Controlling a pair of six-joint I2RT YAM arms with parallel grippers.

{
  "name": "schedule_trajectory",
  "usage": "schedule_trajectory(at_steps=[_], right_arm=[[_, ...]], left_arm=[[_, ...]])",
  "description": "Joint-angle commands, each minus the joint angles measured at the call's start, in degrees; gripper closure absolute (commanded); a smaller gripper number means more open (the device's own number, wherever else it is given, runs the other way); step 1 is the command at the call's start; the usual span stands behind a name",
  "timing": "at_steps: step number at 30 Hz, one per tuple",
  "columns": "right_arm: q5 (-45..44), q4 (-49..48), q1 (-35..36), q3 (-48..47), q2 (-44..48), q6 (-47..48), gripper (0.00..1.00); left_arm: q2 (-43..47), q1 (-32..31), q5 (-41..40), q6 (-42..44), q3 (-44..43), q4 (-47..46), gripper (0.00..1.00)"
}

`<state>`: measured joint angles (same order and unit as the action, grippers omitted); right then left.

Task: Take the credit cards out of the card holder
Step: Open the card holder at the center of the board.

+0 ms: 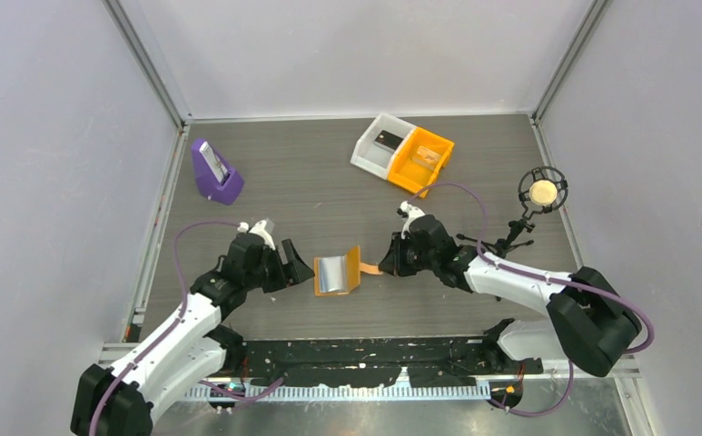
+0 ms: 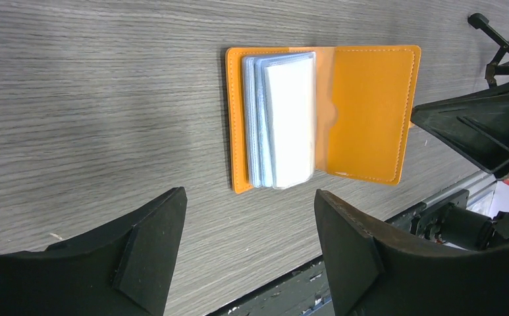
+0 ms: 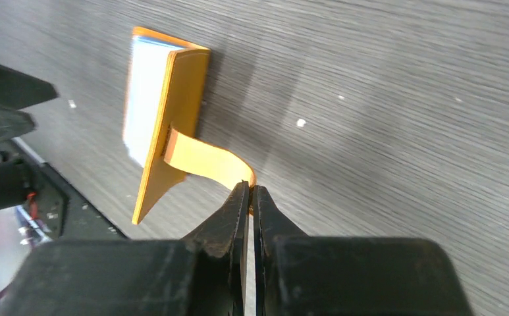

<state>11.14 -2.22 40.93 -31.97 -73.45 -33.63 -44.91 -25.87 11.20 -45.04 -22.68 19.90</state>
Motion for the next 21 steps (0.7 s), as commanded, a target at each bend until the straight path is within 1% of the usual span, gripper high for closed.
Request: schedule_trajectory(at_steps=[1, 6, 11, 17, 19, 20, 21], right_arm=[[-4.2, -0.1, -0.6, 1.5, -0.8, 4.2, 0.95], [-2.9, -2.7, -0.7, 2.4, -3.5, 5.1, 0.95], [-8.1, 0.6, -0.7, 0.9, -6.0, 5.0, 0.95], [-10.1, 1.5, -0.8, 0.4, -6.5, 4.4, 0.94], [-9.3, 5.0, -0.8, -1.6, -5.8, 4.1, 0.89], [-8.7, 7.4, -0.8, -2.4, -5.5, 4.0, 0.82], [-8.6, 8.6, -0.8, -3.8, -4.2, 3.7, 0.79]], left_arm=[[-1.2, 0.0, 1.2, -0.2, 0.6, -3.7, 0.26], [-4.3, 0.0, 2.9, -0.6, 1.6, -7.0, 0.28], [-8.4, -0.1, 3.8, -1.4, 1.6, -10.3, 0.29], [-12.7, -0.3, 3.8, -1.7, 0.4, -11.6, 0.38], [-12.9, -0.3, 4.0, -2.1, 0.5, -12.4, 0.39], [-12.9, -0.4, 4.3, -2.2, 0.3, -12.5, 0.39], [-12.6, -0.4, 4.3, -2.2, 0.2, -12.5, 0.39]])
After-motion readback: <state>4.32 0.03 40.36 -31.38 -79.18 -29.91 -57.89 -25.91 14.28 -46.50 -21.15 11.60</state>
